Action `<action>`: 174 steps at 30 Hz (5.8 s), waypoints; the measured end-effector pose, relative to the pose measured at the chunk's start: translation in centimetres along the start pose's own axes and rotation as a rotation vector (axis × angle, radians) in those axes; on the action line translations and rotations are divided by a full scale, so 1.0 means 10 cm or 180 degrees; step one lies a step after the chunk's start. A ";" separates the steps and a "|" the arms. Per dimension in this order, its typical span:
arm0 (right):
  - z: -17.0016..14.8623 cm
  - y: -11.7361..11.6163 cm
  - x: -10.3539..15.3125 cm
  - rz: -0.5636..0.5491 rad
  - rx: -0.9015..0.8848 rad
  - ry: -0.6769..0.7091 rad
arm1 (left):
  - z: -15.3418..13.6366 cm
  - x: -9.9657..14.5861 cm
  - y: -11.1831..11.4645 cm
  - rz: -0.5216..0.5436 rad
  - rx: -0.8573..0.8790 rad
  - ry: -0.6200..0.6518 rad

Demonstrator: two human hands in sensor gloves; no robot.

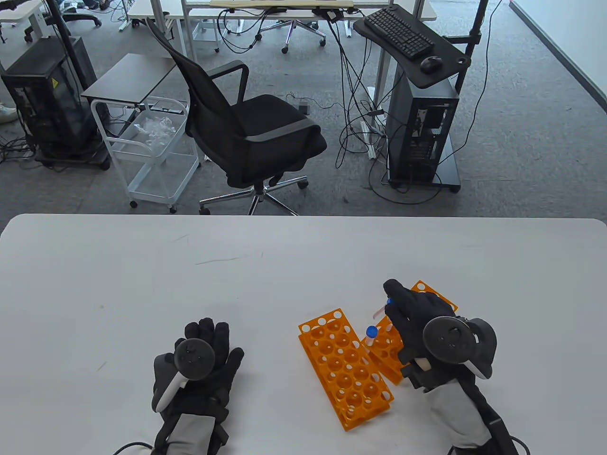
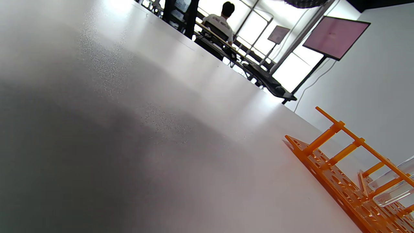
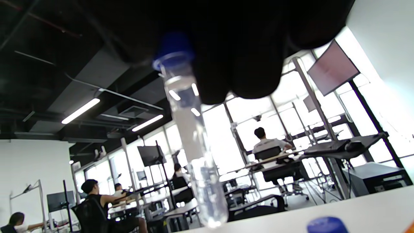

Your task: Transfer 4 test tubes between racks (Right hand only)

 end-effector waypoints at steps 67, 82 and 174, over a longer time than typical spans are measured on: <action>0.69 -1.00 0.37 0.1388 0.0218 0.0657 | -0.01 0.00 -0.01 -0.0003 0.0050 0.0013; 0.71 -1.04 0.39 0.1469 0.0259 0.0675 | 0.00 0.00 -0.01 -0.0009 0.0044 0.0019; -0.72 -0.44 0.06 0.1840 0.0671 -0.1037 | 0.01 0.00 0.00 -0.0024 0.0073 0.0066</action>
Point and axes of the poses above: the tracker on the back of each hand, its own z axis roughly to the thumb side, its own x axis roughly from the fingertips to the wrist, y = z × x, the point moved 4 cm from there along -x, roughly from the wrist to the fingertips, and after that the axes turned 8 degrees about -y, right-handed, at the moved point
